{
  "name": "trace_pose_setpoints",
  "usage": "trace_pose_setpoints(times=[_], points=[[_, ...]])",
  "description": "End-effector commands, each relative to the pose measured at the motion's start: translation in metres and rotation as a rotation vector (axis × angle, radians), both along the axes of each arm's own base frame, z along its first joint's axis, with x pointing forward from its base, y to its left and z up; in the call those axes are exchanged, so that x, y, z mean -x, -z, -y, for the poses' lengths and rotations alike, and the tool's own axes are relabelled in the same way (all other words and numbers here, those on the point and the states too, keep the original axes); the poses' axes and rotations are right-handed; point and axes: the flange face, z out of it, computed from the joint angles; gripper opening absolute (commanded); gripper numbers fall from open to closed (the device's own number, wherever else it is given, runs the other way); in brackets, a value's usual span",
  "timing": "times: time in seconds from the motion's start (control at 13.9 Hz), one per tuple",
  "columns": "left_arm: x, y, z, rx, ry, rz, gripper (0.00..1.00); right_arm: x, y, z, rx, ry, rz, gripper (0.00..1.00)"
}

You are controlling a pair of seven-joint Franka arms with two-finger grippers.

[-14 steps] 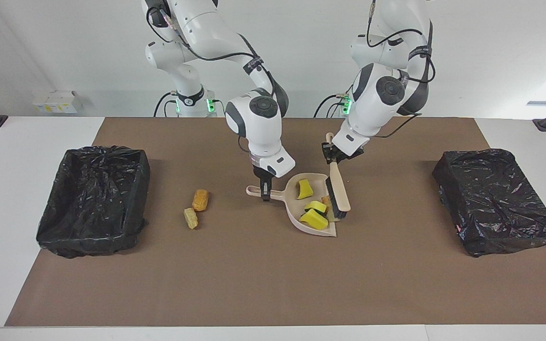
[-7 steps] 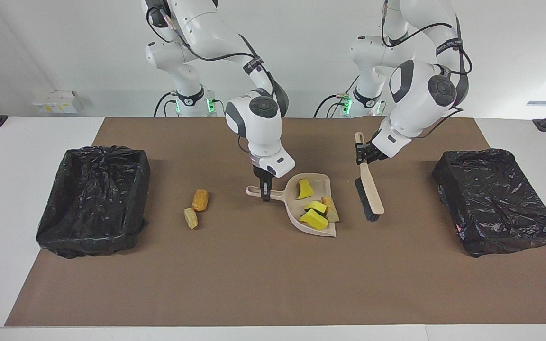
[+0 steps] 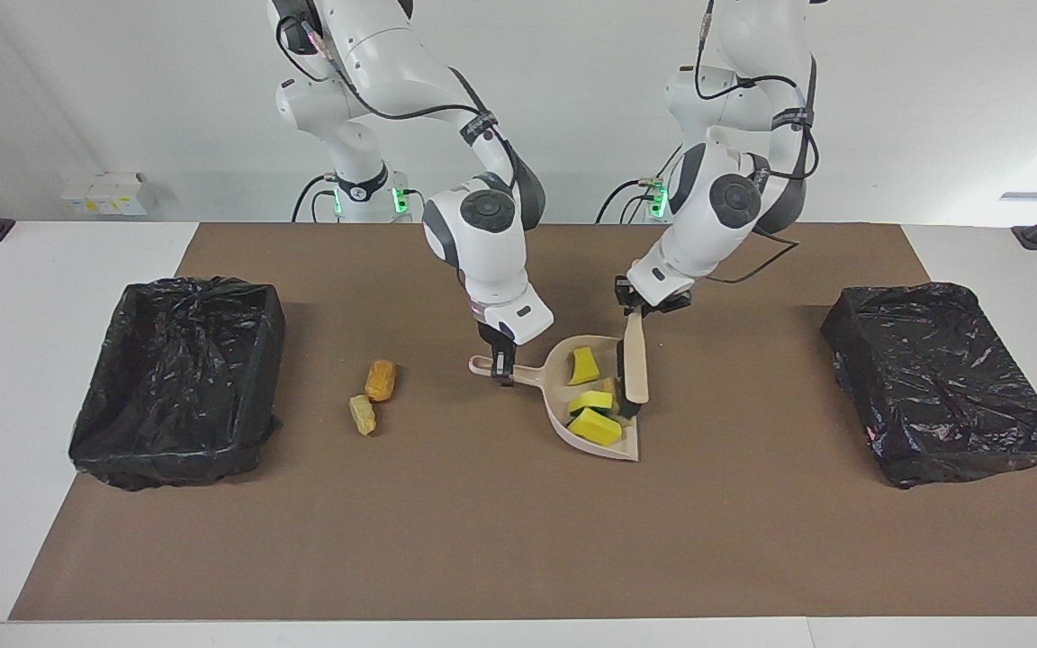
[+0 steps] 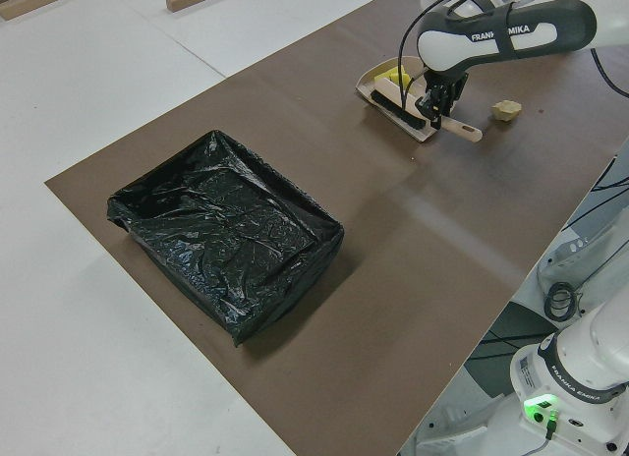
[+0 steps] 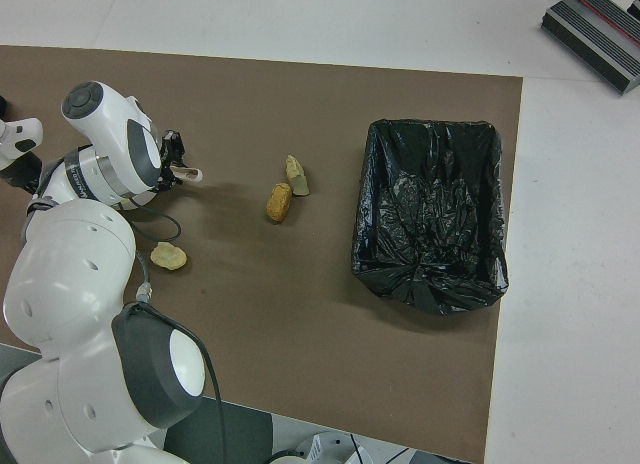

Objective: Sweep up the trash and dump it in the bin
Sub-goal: 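Sweep the sponge pieces into the dustpan with the left gripper's brush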

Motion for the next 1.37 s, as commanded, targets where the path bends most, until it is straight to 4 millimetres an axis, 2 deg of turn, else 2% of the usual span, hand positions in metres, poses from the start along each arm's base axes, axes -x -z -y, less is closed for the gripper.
trace_pose_setpoints(times=[0.0, 0.14, 0.36, 0.43, 0.58, 0.65, 0.94, 1.22, 1.3], points=[[0.004, -0.020, 0.007, -0.002, -0.022, -0.031, 0.00, -0.004, -0.004, 0.000, -0.034, 0.020, 0.013, 0.00], [-0.002, -0.041, 0.001, 0.009, -0.036, -0.016, 0.00, -0.005, -0.004, 0.001, -0.034, 0.021, 0.013, 0.00], [-0.009, -0.085, -0.032, -0.024, -0.135, -0.092, 0.00, -0.009, -0.009, 0.007, -0.035, 0.014, 0.020, 0.00], [-0.009, -0.103, -0.035, -0.026, -0.134, -0.079, 0.00, -0.010, -0.010, 0.009, -0.033, 0.017, 0.017, 0.00], [-0.016, -0.136, -0.044, -0.045, -0.129, 0.003, 0.00, -0.013, -0.025, 0.016, -0.033, 0.014, 0.023, 0.00], [-0.014, -0.143, -0.047, -0.080, -0.124, 0.013, 0.00, -0.015, -0.033, 0.025, -0.025, 0.020, 0.015, 0.00], [0.006, -0.144, -0.040, -0.116, -0.155, -0.008, 0.00, -0.029, -0.082, 0.071, -0.025, 0.041, -0.012, 0.00], [0.052, -0.126, -0.019, -0.115, -0.127, 0.017, 0.00, -0.037, -0.112, 0.117, -0.036, -0.005, -0.025, 0.00], [0.061, -0.117, -0.006, -0.120, -0.139, 0.019, 0.00, -0.039, -0.121, 0.127, -0.043, -0.035, -0.033, 0.00]])
